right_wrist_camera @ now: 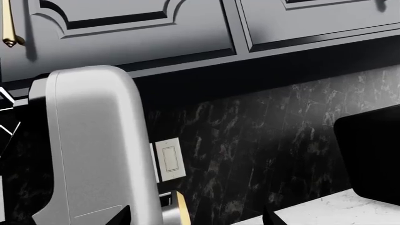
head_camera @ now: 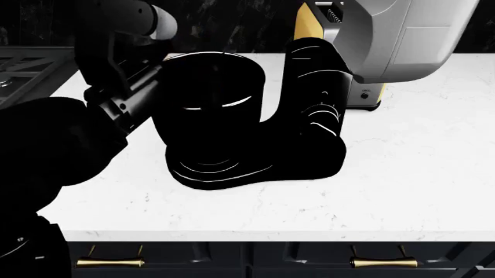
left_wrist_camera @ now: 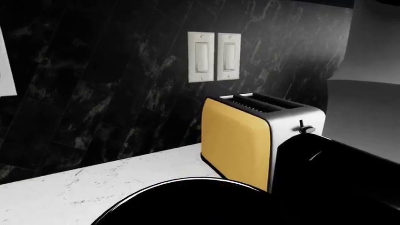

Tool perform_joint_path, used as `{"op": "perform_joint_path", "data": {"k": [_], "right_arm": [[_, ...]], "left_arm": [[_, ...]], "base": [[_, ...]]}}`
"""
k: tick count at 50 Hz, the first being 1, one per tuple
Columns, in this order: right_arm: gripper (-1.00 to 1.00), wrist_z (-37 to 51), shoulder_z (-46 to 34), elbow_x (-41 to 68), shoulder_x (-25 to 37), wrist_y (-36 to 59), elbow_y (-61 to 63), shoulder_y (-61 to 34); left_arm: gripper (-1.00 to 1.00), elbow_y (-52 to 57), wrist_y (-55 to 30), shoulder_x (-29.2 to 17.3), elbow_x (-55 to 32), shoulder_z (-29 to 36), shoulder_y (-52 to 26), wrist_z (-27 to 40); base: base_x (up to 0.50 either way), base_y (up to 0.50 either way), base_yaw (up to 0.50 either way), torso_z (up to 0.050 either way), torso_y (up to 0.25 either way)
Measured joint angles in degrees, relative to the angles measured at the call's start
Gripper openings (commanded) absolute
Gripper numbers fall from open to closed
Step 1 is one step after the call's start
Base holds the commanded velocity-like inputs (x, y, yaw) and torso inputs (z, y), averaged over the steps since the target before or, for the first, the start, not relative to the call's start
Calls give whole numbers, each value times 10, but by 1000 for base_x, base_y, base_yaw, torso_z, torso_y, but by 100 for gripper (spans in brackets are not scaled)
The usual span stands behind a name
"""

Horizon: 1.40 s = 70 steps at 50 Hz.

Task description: Place the bread in the stand mixer bowl.

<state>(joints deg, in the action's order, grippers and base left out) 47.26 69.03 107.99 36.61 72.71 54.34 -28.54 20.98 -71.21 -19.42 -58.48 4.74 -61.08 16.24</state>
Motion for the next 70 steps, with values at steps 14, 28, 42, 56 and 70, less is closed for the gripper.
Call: {"op": "perform_joint_path", "data": {"k": [14, 28, 42, 56, 70], "right_arm": [[100, -5, 0, -5, -2, 0, 0, 2], [100, -2, -8, -7, 1, -4, 1, 1], [100, 6, -23, -7, 6, -11, 1, -2], [100, 9, -24, -6, 9, -14, 3, 2], [100, 8, 3, 8, 17, -17, 9, 20]], "left_arm": [[100, -4, 20, -3, 13, 1, -10, 11], [100, 22, 35, -23, 32, -19, -32, 46], [100, 154, -44, -79, -95, -156, 7, 186], [100, 276, -68, -152, -293, -409, 153, 303], [100, 359, -115, -160, -484, -708, 266, 326]], "base": [[0, 0, 0, 0, 0], [0, 0, 0, 0, 0], [0, 0, 0, 0, 0], [0, 0, 0, 0, 0], [0, 0, 0, 0, 0]]}}
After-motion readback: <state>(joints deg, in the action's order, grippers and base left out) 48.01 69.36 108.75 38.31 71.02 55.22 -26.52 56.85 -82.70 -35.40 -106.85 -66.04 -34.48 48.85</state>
